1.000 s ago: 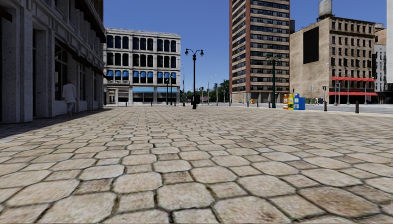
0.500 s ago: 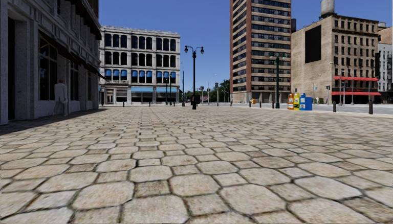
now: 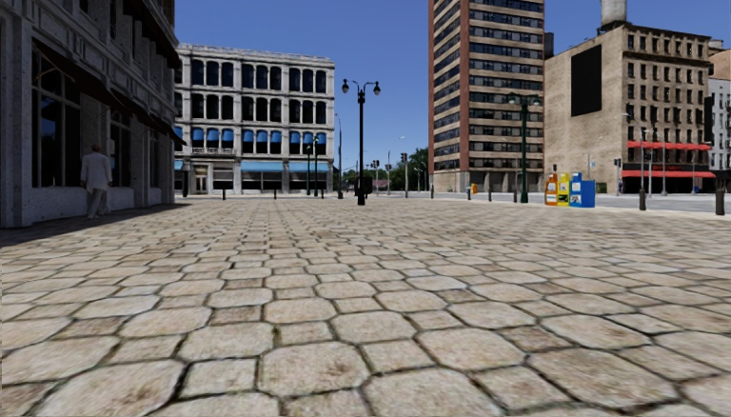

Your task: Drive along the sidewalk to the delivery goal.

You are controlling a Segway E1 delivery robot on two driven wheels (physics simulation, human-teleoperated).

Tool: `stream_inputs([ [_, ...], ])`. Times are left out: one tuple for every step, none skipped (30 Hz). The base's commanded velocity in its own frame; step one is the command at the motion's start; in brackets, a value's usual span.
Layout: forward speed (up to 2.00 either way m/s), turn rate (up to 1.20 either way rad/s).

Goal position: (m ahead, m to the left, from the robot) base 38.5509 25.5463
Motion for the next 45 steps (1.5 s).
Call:
stream_inputs([
  [2.0,0.0],
  [2.0,0.0],
  [2.0,0.0],
  [2.0,0.0],
  [2.0,0.0],
  [2.0,0.0],
  [2.0,0.0],
  [2.0,0.0],
  [2.0,0.0],
  [2.0,0.0],
  [2.0,0.0],
  [2.0,0.0],
  [2.0,0.0],
  [2.0,0.0],
  [2.0,0.0],
  [2.0,0.0],
  [2.0,0.0],
  [2.0,0.0],
  [2.0,0.0],
  [2.0,0.0],
  [2.0,0.0],
  [2.0,0.0],
  [2.0,0.0],
  [2.0,0.0],
  [2.0,0.0],
  [2.0,0.0],
  [2.0,0.0],
  [2.0,0.0],
  [2.0,0.0],
  [2.0,0.0],
  [2.0,0.0],
  [2.0,0.0],
  [2.0,0.0],
  [2.0,0.0],
  [2.0,0.0],
  [2.0,0.0],
  [2.0,0.0],
  [2.0,0.0],
  [2.0,0.0],
  [2.0,0.0],
  [2.0,0.0],
  [2.0,0.0],
  [2.0,0.0],
  [2.0,0.0],
  [2.0,0.0],
])
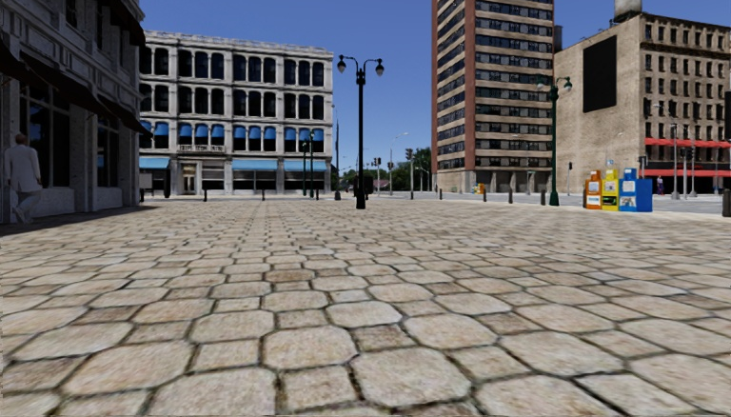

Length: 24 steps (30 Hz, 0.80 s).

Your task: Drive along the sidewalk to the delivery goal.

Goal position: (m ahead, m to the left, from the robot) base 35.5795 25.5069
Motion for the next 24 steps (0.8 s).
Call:
stream_inputs([
  [2.0,0.0],
  [2.0,0.0],
  [2.0,0.0],
  [2.0,0.0],
  [2.0,0.0],
  [2.0,0.0],
  [2.0,0.0],
  [2.0,0.0],
  [2.0,0.0],
  [2.0,0.0],
  [2.0,0.0],
  [2.0,-0.13],
  [2.0,-0.2],
  [2.0,-0.2],
  [2.0,-0.23],
  [2.0,-0.25],
  [2.0,-0.26],
  [2.0,-0.26],
  [2.0,-0.26],
  [2.0,-0.26],
  [2.0,-0.26],
  [2.0,-0.26],
  [2.0,-0.26],
  [2.0,-0.26],
])
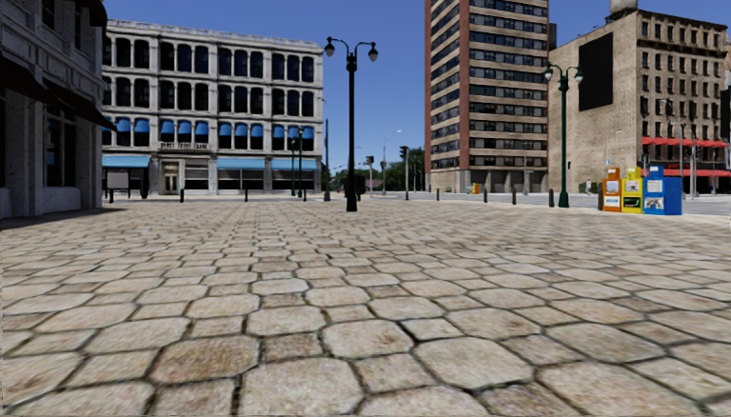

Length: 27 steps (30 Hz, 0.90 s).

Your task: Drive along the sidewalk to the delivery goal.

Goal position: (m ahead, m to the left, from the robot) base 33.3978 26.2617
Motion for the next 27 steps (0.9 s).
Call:
stream_inputs([
  [2.0,-0.26],
  [2.0,-0.26],
  [2.0,-0.26],
  [2.0,-0.27],
  [2.0,-0.27],
  [2.0,-0.27],
  [2.0,-0.28],
  [2.0,-0.3],
  [2.0,-0.3],
  [2.0,-0.3],
  [2.0,-0.31],
  [2.0,-0.31],
  [2.0,-0.31],
  [2.0,-0.31],
  [2.0,-0.31],
  [2.0,-0.31],
  [2.0,-0.31],
  [2.0,-0.31],
  [2.0,-0.31],
  [2.0,-0.31],
  [2.0,-0.31],
  [2.0,-0.31],
  [2.0,-0.31],
  [2.0,-0.31],
  [2.0,-0.31],
  [2.0,-0.31],
  [2.0,-0.31],
])
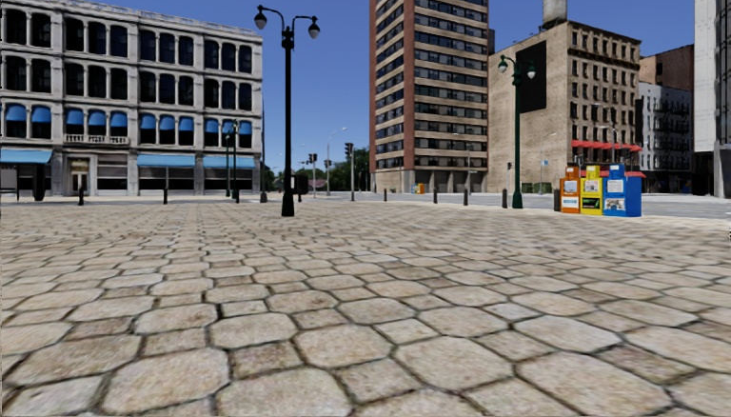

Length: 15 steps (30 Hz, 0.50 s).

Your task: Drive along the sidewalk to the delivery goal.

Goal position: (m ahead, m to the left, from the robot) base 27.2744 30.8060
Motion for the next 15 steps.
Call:
stream_inputs([
  [2.0,-0.31],
  [2.0,-0.31],
  [2.0,-0.31],
  [2.0,-0.31],
  [2.0,-0.31],
  [2.0,-0.31],
  [2.0,-0.31],
  [2.0,-0.31],
  [2.0,-0.31],
  [2.0,-0.31],
  [2.0,-0.31],
  [2.0,-0.31],
  [2.0,-0.31],
  [2.0,-0.31],
  [2.0,-0.31],
])
